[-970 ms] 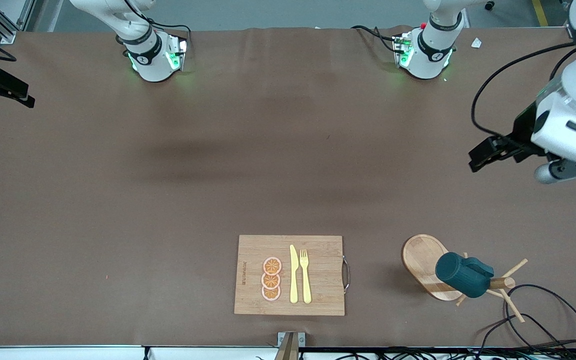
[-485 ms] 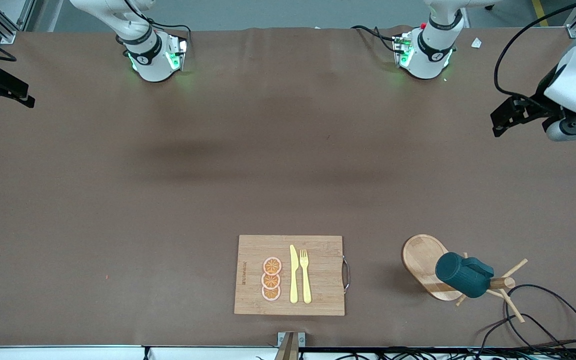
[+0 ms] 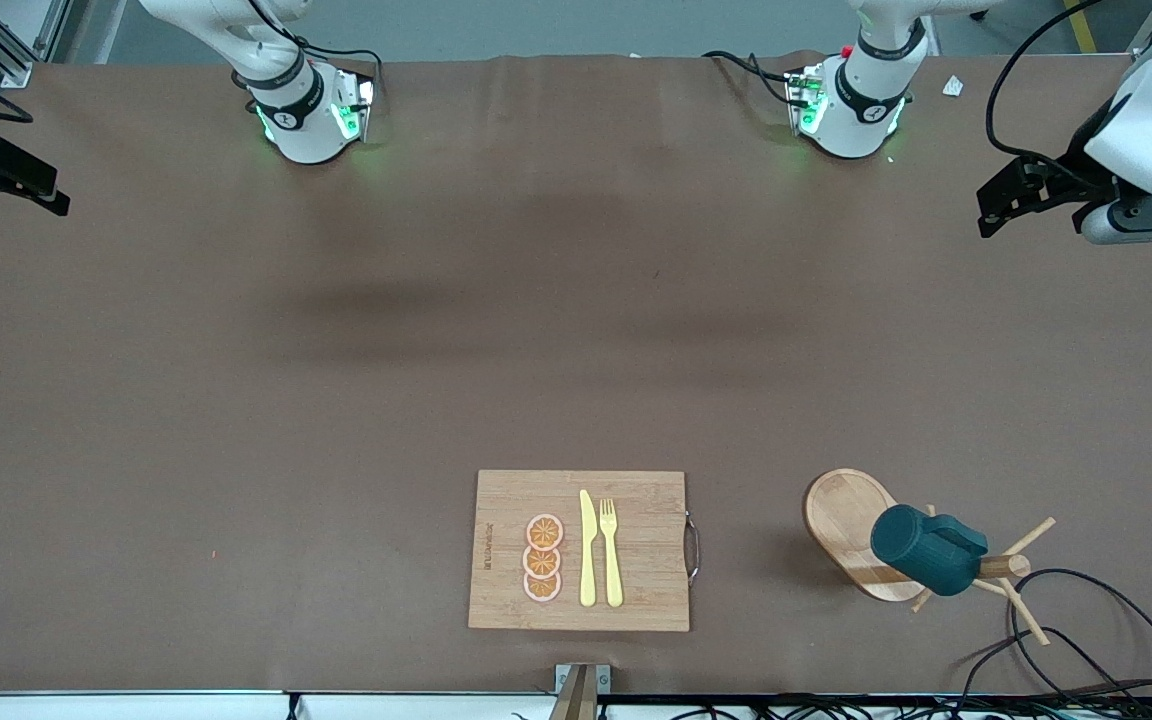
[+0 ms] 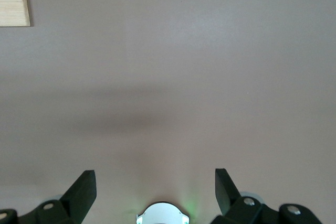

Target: Pass cup and hang on rack

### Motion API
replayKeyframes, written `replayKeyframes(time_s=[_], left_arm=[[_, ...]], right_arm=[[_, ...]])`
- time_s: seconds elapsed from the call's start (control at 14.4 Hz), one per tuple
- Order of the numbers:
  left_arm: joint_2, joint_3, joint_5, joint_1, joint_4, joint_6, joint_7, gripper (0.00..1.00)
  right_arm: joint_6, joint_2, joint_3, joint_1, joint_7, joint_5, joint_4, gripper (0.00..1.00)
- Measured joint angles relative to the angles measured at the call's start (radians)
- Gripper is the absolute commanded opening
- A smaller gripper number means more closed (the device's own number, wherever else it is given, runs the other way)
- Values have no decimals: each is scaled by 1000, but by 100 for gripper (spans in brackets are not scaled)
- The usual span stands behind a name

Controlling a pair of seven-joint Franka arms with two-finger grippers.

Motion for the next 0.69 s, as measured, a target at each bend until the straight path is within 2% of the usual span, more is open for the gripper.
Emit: replayKeyframes(time_s=[0.69], left_arm=[[-23, 9, -7, 8, -3, 4, 102, 100]], right_arm=[[0, 0, 0, 0, 0, 0, 0, 100]])
